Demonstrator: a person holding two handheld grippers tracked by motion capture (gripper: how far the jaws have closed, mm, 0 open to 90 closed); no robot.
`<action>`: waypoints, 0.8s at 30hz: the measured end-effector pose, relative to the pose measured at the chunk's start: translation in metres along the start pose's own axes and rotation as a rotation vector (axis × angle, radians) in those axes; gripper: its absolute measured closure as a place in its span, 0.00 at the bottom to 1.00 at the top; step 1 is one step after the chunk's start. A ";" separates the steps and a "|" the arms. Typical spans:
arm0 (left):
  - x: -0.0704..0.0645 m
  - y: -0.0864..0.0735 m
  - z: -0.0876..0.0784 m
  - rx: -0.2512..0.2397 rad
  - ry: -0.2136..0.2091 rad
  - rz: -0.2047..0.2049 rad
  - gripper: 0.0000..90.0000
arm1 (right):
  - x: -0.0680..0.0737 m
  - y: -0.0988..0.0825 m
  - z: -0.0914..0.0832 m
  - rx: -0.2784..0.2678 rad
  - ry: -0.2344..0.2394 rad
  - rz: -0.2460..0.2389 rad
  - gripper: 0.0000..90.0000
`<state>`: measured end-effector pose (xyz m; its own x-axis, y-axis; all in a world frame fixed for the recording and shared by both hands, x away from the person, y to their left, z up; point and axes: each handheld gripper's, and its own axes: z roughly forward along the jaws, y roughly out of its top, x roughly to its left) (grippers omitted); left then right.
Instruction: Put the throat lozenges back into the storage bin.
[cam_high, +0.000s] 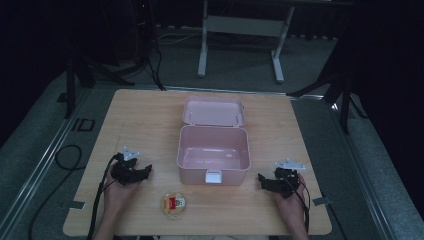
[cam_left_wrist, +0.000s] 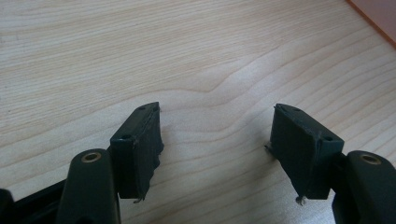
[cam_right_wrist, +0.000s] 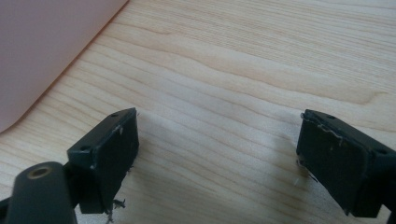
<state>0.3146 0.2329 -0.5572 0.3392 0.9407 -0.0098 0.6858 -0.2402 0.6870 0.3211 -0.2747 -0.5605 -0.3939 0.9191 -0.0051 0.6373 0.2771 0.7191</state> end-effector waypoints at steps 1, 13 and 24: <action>0.000 0.000 0.000 0.003 -0.002 0.002 0.38 | 0.000 0.000 0.000 0.000 0.000 0.000 0.14; -0.009 0.008 -0.018 0.004 -0.047 0.055 0.38 | 0.000 0.000 0.000 0.000 -0.003 0.003 0.14; -0.015 0.017 -0.045 -0.021 -0.074 0.119 0.38 | 0.001 0.000 0.000 0.000 -0.002 0.001 0.14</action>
<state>0.2926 0.2258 -0.5129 0.4640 0.8856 0.0197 0.6246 -0.3429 0.7016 0.3204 -0.2743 -0.5606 -0.3916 0.9201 -0.0060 0.6374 0.2759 0.7194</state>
